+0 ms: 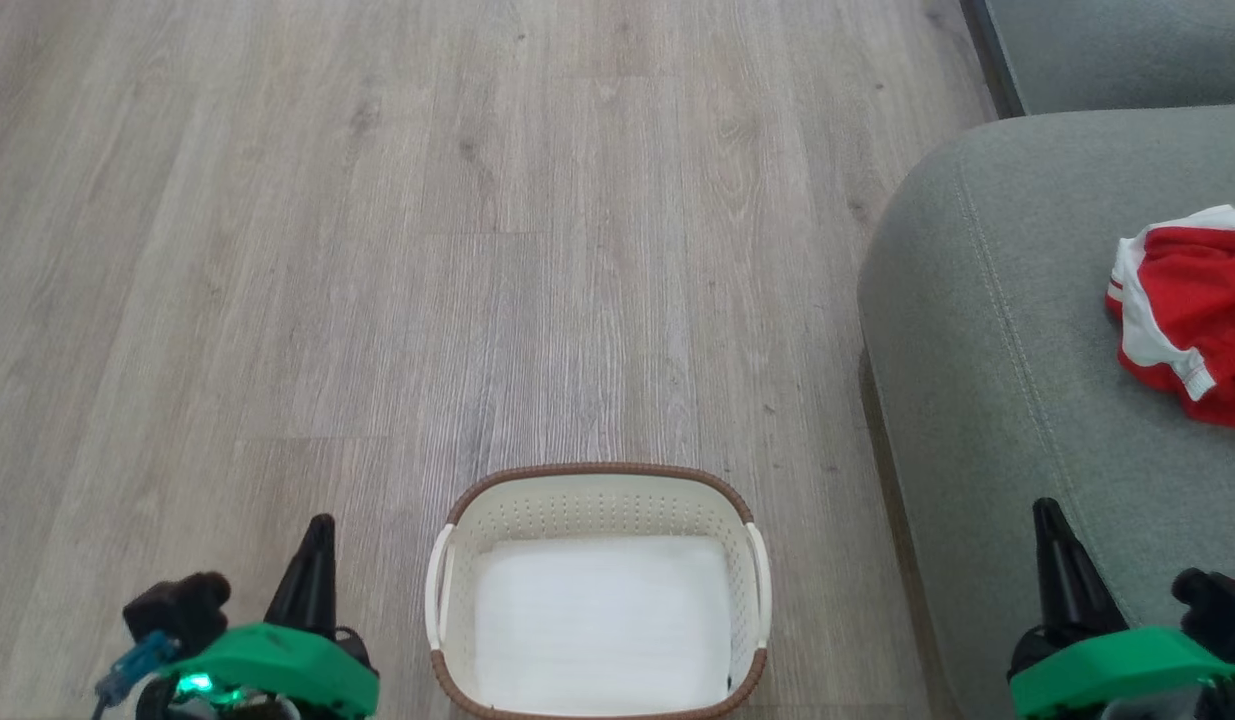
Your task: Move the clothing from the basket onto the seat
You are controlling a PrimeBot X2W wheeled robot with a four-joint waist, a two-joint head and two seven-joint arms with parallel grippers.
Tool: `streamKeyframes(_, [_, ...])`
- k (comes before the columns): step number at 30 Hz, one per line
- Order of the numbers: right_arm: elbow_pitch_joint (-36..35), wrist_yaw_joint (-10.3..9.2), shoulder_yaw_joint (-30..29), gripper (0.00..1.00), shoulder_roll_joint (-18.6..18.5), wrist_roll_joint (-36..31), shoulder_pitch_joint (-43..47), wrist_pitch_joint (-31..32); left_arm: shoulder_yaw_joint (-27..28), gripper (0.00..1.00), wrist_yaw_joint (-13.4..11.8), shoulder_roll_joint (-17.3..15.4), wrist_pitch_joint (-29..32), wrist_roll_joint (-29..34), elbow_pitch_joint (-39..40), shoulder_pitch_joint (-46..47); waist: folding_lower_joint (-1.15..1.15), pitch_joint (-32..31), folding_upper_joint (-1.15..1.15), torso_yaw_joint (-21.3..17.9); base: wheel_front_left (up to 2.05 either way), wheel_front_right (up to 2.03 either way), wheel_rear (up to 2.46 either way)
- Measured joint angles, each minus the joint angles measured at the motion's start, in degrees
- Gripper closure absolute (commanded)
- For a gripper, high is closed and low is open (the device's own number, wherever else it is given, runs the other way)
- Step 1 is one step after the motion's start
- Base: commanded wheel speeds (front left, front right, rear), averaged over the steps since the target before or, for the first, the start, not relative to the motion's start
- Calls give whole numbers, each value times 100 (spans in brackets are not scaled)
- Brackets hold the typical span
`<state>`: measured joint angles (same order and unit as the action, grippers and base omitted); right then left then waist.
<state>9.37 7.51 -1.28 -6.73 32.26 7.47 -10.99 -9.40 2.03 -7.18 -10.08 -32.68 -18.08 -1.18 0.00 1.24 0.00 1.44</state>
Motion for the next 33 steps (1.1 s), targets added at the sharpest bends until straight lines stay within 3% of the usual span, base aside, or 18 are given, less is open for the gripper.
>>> streamKeyframes(33, [204, -1, -121, 100, 103, 1919, -342, 460, 449, 100, 157, 144, 504, -1851, 73, 120, 0, -34, 0, -46, 0, 0, 0])
